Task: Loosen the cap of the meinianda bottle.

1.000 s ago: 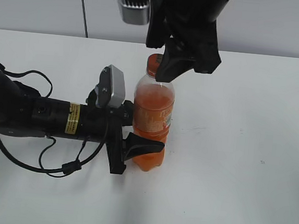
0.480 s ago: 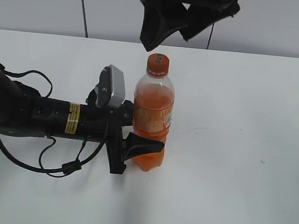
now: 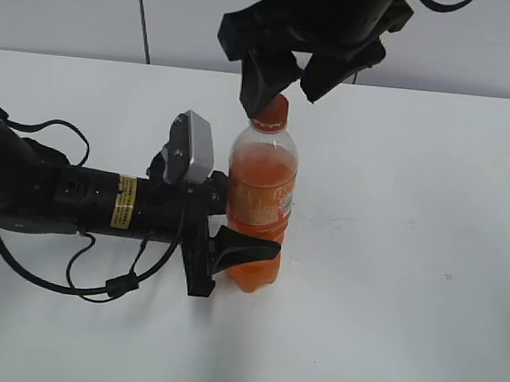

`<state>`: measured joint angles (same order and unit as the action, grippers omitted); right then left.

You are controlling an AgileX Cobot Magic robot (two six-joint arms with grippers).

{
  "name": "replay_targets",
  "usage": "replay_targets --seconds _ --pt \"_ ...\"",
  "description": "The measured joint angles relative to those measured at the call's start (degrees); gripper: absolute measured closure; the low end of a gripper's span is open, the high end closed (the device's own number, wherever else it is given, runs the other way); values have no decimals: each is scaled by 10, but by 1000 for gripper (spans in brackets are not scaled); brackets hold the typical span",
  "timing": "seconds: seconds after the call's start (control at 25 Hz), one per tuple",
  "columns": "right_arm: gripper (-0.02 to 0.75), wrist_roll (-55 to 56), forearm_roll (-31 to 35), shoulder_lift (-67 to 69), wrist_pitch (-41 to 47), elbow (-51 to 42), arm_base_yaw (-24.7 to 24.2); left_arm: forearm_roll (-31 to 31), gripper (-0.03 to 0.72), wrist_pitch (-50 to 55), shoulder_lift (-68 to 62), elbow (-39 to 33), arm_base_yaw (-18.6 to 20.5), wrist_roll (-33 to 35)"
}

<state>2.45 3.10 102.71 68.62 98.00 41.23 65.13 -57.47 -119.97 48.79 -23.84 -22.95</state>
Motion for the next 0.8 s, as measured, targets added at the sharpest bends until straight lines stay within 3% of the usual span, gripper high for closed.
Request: replay_targets --seconds 0.24,0.4,0.52,0.72,0.8 --pt "472 -6 6 1 5 0 0 -2 295 0 0 0 -1 0" --pt "472 -62 7 1 5 0 0 -2 295 1 0 0 -1 0" --pt "472 -193 12 1 5 0 0 -2 295 1 0 0 -1 0" --pt "476 -557 13 1 5 1 0 -2 295 1 0 0 -1 0" --pt "477 -647 13 1 5 1 0 -2 295 1 0 0 -1 0"
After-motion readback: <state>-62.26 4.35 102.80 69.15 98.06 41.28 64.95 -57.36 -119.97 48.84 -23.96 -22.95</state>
